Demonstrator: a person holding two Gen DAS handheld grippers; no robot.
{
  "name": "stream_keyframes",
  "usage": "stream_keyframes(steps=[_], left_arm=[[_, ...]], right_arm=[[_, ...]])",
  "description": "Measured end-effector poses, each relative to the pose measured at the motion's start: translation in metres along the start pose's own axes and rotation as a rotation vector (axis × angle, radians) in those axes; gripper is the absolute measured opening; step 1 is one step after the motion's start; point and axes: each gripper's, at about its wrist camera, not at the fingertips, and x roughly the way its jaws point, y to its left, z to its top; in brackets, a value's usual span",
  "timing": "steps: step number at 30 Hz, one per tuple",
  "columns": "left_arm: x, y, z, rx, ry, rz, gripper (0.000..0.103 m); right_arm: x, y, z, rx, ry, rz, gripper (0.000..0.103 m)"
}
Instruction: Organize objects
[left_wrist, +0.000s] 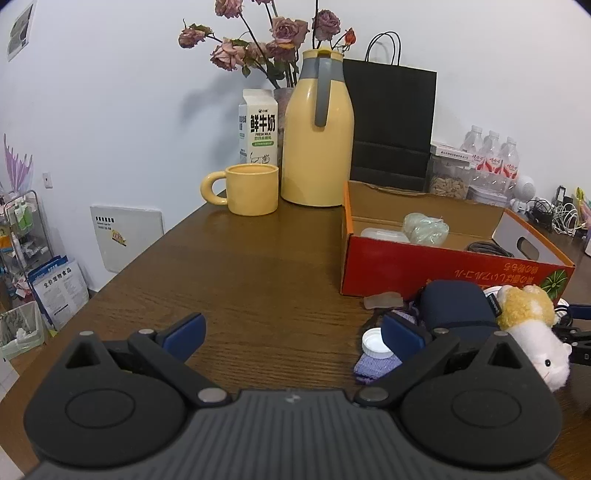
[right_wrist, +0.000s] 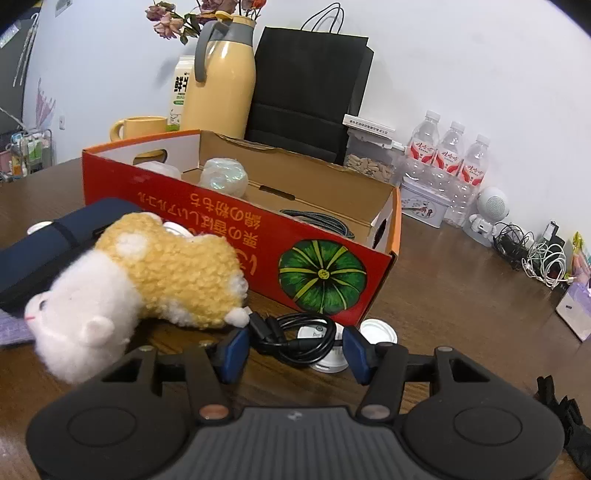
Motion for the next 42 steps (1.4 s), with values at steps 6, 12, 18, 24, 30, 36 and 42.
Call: stream_keyframes(steps=[6,12,18,24,30,36,42], left_arm=[[-0.001,-0.005,-0.001,0.008,-0.003,-0.021,0.103],[-0.002,-0.013,-0.003,0.022,-0.004,-0.051,0.103],[-0.009,-0.029,-0.006,0.071,-0.018,-0.128,0.103],[-0.015,-0.055,-0.019,0.182,-0.029,-0.226,0.103],[-0.018,-0.074,-0.036,0.274,-0.038,-0.297,0.103],[-0.013,-0.080,-0.044,0.306,-0.062,-0.325,0.103],[-0.011,-0.084,-0.049,0.354,-0.098,-0.362,0.098]], right_arm=[[-0.020,-0.004,-0.006,0.044,-0.071,-0.003,0.053],[-0.036,-0.010,-0.012,0.105,-0.119,-0.005,0.053],[-0.058,-0.005,-0.012,0.175,-0.179,0.064,0.053],[-0.070,0.020,0.003,0.212,-0.218,0.215,0.053],[-0.075,0.054,0.019,0.209,-0.228,0.353,0.053],[-0.073,0.081,0.027,0.223,-0.204,0.455,0.053],[-0.070,0.095,0.030,0.238,-0.174,0.518,0.053]])
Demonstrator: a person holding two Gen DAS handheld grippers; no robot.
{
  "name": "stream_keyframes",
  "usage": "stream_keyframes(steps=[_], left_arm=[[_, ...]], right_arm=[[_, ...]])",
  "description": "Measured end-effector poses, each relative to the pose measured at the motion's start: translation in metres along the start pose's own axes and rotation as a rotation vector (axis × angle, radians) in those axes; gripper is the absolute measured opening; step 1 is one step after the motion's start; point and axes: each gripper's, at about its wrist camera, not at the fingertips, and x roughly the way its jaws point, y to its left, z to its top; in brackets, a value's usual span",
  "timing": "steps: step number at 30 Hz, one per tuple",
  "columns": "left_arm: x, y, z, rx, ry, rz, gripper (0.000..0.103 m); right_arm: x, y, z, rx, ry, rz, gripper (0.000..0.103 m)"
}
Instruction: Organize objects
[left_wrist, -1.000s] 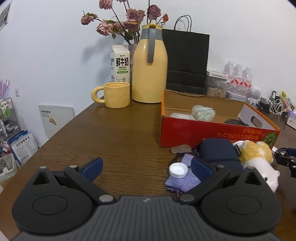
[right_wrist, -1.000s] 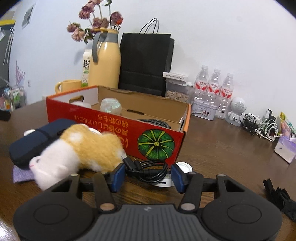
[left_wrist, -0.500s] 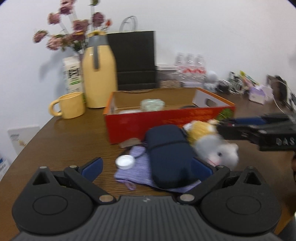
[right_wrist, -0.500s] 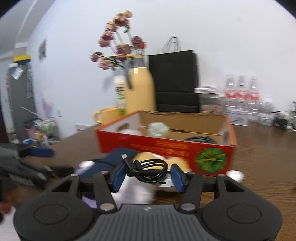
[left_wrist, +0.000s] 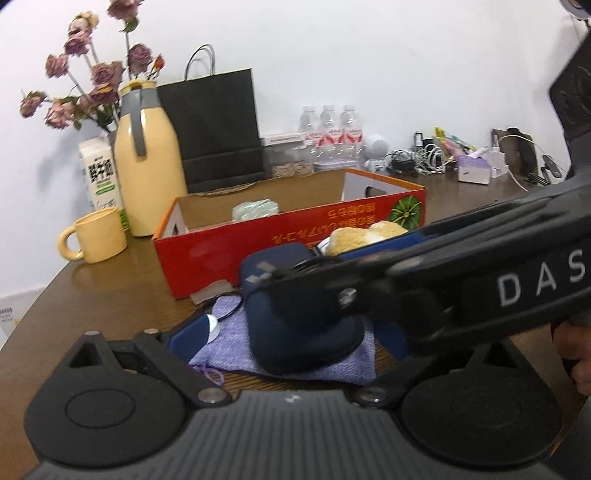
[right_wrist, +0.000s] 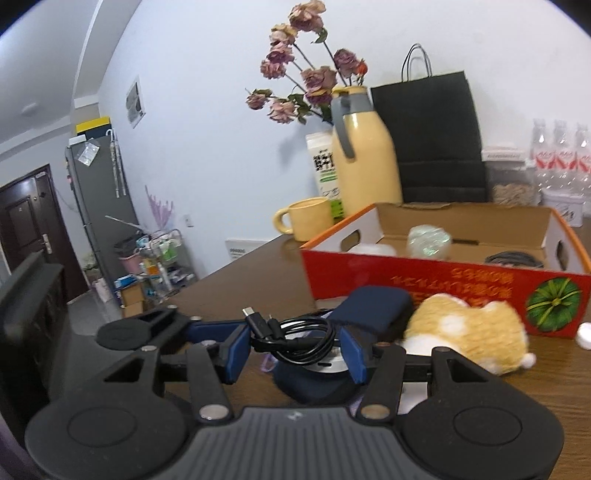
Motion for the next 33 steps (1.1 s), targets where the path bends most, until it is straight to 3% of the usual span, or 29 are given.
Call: stream_keyframes(steps=[2,7,9,12,25,33], left_arm=[[0.000,-0.001,0.000,0.009,-0.016,-0.012,0.097],[0.000,-0.001,0.000,0.024,-0.039,-0.041,0.079],[0.001,-0.001,0.000,0.026,-0.039,-0.050,0.053],[0.001,0.004,0.001,-0.001,-0.043,-0.064,0.041],[-0.002,0.000,0.006,0.018,-0.065,-0.029,0.040],[-0.001,0.004,0.009,0.003,-0.065,-0.003,0.040]], right_arm=[[0.001,0.002,-0.001,0.008,0.007,0.015,0.053],[0.005,0.005,-0.001,0.023,0.018,0.037,0.052],[0.005,0.006,-0.001,0.025,0.018,0.038,0.052],[0.004,0.006,-0.001,0.027,0.012,0.032,0.052],[-0.003,0.001,0.002,0.063,-0.059,0.048,0.051],[-0.018,-0.016,0.015,0.077,-0.157,-0.040,0.051]])
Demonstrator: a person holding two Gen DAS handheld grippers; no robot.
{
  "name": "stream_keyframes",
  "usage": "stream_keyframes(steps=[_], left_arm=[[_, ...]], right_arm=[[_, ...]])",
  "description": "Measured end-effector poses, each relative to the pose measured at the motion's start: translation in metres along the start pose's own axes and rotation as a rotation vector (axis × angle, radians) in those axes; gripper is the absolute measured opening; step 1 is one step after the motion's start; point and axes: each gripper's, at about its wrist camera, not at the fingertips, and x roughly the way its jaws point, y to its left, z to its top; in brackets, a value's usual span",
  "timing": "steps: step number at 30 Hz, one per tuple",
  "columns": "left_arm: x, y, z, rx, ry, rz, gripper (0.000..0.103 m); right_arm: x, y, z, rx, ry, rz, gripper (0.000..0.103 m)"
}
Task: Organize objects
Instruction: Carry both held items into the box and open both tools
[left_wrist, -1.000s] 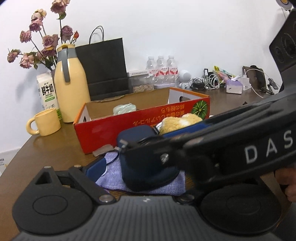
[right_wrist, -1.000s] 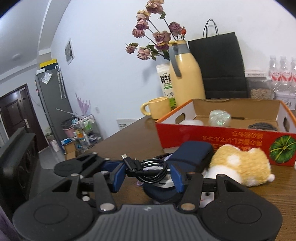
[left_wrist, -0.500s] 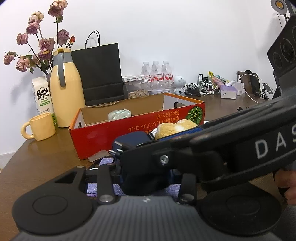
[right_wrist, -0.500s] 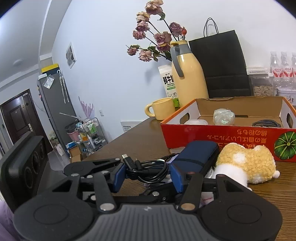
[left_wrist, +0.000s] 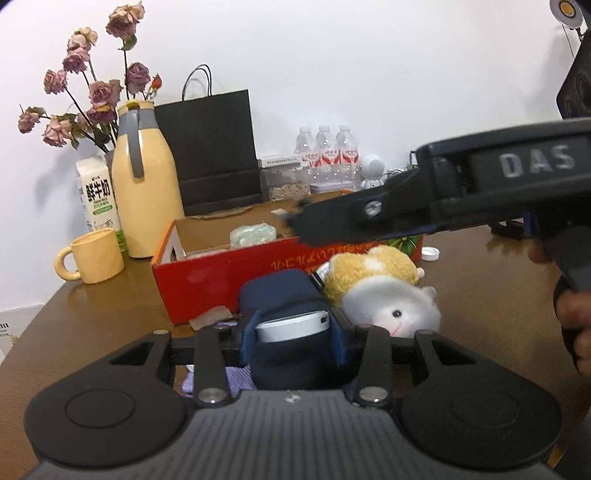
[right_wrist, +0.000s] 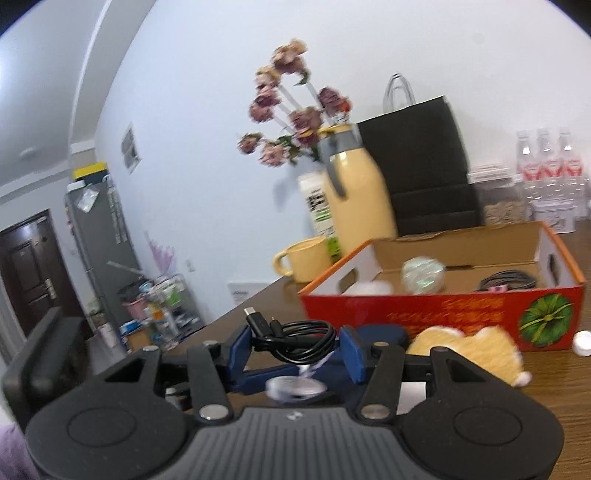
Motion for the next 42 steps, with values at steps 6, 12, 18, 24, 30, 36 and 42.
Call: stream_keyframes(steps=[6,12,18,24,30,36,42], left_arm=[[0.003,0.012,0.019,-0.018,-0.046,0.051,0.040],[0.027,0.032,0.055,-0.067,-0.105,0.102,0.041],[0.070,0.048,0.088,-0.141,-0.118,0.134,0.041],[0.125,0.052,0.103,-0.195,-0.097,0.157,0.041],[0.149,0.046,0.094,-0.164,-0.032,0.144,0.041],[0.136,0.048,0.090,-0.185,-0.075,0.202,0.103],[0.129,0.050,0.090,-0.199,-0.087,0.240,0.103]], right_arm=[[-0.003,-0.031,0.020,0.004,-0.058,-0.126,0.051],[0.010,-0.060,0.043,-0.013,-0.098,-0.253,0.051],[0.048,-0.086,0.060,-0.030,-0.089,-0.364,0.051],[0.090,-0.111,0.055,-0.027,-0.046,-0.439,0.051],[0.100,-0.117,0.050,-0.033,-0.011,-0.455,0.051],[0.097,-0.112,0.045,-0.074,-0.011,-0.494,0.065],[0.096,-0.106,0.043,-0.116,-0.021,-0.535,0.103]])
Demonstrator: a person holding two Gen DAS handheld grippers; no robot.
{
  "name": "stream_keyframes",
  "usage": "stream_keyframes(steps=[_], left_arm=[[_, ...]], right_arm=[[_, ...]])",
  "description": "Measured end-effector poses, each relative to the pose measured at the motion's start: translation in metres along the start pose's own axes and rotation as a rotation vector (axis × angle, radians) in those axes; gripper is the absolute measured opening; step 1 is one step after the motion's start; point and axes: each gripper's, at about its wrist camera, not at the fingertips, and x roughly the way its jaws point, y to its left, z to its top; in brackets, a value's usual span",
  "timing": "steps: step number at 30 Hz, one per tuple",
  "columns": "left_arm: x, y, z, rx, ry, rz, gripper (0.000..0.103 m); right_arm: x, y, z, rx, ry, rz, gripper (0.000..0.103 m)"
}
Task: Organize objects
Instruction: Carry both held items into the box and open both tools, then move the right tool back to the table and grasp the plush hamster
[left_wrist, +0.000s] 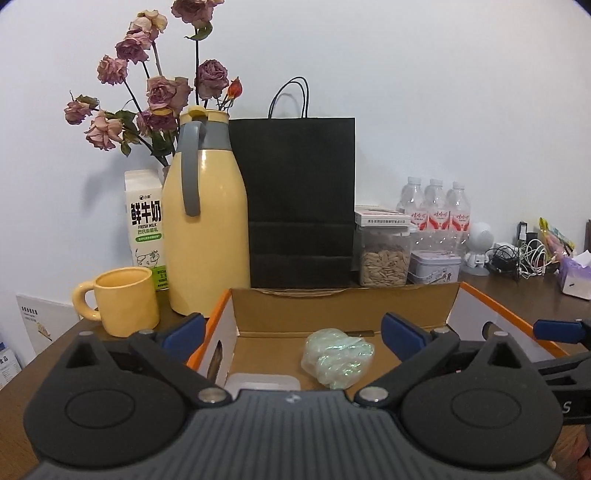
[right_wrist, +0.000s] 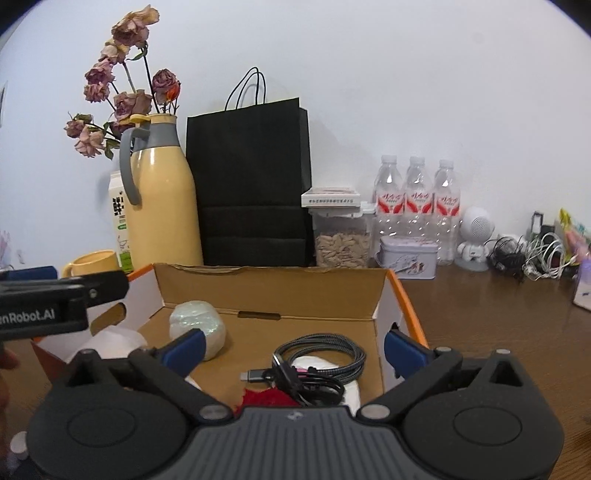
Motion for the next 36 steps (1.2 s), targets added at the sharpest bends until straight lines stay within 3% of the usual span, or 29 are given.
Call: stream_keyframes(steps=[19,36], left_arm=[[-0.023,0.014,-0.004,-0.024,-0.012,0.005,0.103],[-0.068,0.029,-0.021,-0.010,0.011,0.002,0.103]], right_arm=[[-0.031,0.003,-0.003,-0.019,-0.072,0.037,0.103],[-0.072,0.003,-0.022,-0.026,-0.036,0.043,0.103]])
